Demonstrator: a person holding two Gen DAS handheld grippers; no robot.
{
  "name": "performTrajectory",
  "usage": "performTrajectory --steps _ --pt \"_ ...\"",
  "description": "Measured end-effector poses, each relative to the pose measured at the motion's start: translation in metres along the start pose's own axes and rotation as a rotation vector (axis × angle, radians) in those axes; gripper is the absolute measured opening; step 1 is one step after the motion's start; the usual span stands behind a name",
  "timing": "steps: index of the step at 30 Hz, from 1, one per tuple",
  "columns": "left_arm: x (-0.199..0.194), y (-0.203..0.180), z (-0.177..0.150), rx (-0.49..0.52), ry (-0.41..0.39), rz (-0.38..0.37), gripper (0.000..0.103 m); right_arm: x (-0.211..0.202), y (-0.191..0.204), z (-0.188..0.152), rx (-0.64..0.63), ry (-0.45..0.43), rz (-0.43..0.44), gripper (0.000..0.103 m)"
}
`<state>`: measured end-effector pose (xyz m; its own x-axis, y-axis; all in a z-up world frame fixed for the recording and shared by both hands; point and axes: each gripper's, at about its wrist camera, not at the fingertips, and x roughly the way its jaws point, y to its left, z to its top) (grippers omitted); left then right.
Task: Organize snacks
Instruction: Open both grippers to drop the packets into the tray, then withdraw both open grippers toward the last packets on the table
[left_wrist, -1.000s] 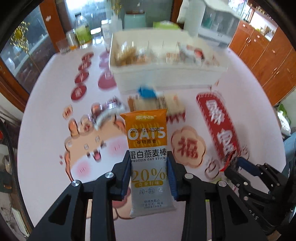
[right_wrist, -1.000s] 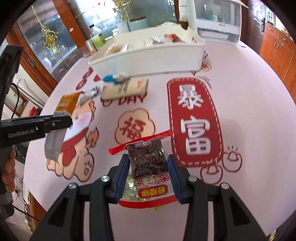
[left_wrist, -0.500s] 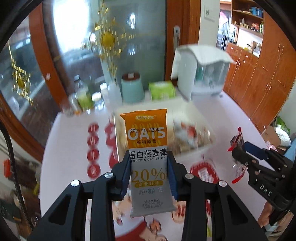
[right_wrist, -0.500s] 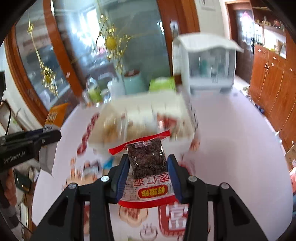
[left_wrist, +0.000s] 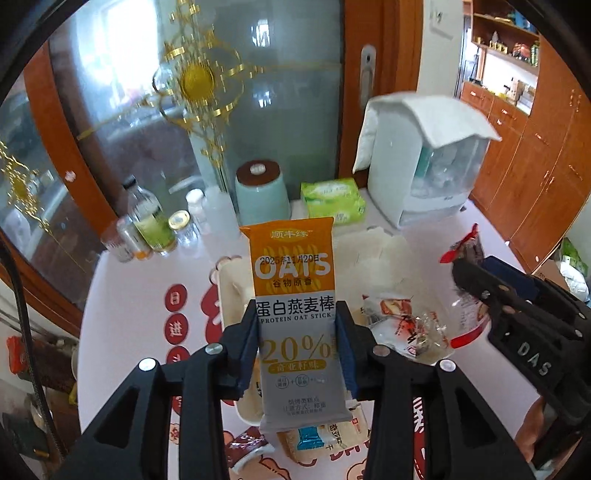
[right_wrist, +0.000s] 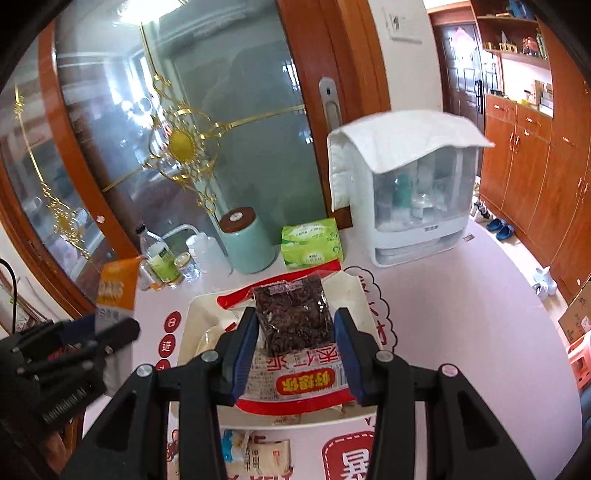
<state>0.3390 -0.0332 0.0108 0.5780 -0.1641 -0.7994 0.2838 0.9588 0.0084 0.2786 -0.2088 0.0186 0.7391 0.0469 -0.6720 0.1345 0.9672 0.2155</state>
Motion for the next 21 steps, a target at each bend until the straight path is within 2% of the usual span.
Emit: performTrajectory --steps 1,3,4,5,8,10,12,21 --pt "0.007 0.000 -0.002 0.000 0.011 0.000 0.040 0.008 0.002 -0.002 -0.004 0.014 -0.003 0.043" --pt "0.025 0.000 -0.006 0.000 0.050 -0.014 0.054 0.027 0.005 -0.005 -0.011 0.055 -0.011 0.044" --pt "0.032 0.000 -0.008 -0.005 0.075 -0.020 0.074 0.037 0.006 -0.008 -0.014 0.082 -0.019 0.044" --pt "0.039 0.001 -0.011 -0.011 0.097 -0.019 0.084 0.045 0.006 -0.011 -0.014 0.103 -0.021 0.045" --pt "0.050 0.007 -0.019 -0.017 0.122 -0.009 0.084 0.057 0.007 -0.023 -0.014 0.137 -0.013 0.051" --pt "0.055 0.013 -0.022 -0.033 0.139 -0.009 0.084 0.059 0.007 -0.027 -0.022 0.133 -0.023 0.061" --pt "0.056 0.018 -0.025 -0.051 0.143 -0.018 0.084 0.059 0.007 -0.031 -0.023 0.129 -0.022 0.066" --pt "0.036 0.018 -0.030 -0.059 0.096 -0.031 0.084 0.049 0.001 -0.037 -0.016 0.128 -0.019 0.068"
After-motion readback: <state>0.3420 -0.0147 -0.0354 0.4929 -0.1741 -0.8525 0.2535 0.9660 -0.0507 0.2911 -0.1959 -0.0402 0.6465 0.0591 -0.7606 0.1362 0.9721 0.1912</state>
